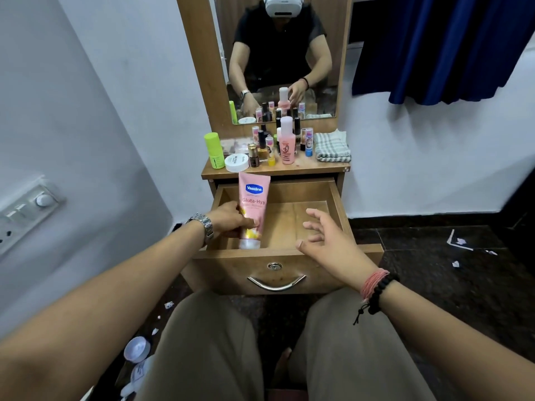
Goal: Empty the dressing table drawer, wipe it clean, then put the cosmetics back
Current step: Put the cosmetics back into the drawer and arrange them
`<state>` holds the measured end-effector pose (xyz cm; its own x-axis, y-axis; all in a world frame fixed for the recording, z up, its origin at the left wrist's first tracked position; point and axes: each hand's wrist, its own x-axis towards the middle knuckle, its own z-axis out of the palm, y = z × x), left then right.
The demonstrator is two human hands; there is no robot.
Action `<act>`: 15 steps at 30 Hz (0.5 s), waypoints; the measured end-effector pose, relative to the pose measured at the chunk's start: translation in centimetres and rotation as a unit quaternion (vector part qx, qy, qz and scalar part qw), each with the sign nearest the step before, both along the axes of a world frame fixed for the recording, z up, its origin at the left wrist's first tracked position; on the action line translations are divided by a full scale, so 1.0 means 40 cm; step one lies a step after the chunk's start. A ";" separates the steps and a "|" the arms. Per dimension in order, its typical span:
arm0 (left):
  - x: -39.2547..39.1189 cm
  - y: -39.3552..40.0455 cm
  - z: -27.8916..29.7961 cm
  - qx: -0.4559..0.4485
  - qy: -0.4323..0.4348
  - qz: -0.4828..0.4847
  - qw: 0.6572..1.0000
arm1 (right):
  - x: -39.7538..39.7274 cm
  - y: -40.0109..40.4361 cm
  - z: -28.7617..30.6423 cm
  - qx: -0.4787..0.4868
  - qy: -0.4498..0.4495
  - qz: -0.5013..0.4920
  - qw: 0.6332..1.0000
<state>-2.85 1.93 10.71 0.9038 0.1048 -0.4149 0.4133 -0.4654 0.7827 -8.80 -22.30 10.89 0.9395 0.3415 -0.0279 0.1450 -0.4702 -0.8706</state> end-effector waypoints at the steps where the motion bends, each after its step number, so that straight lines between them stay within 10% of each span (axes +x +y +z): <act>1: 0.002 -0.002 -0.003 0.010 0.021 -0.006 1.000 | -0.001 0.000 0.000 -0.007 -0.002 0.002 1.000; 8: 0.032 0.006 -0.043 0.140 0.030 -0.003 0.990 | -0.003 -0.002 0.001 -0.023 -0.006 0.001 1.000; 15: 0.055 -0.017 -0.042 0.457 -0.068 -0.243 0.853 | -0.014 0.000 -0.001 -0.062 -0.044 0.019 0.997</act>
<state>-0.63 1.24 9.03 0.9659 -0.0722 -0.2485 -0.0678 -0.9974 0.0263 -9.34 -22.32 10.85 0.9268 0.3754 0.0102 0.2381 -0.5665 -0.7889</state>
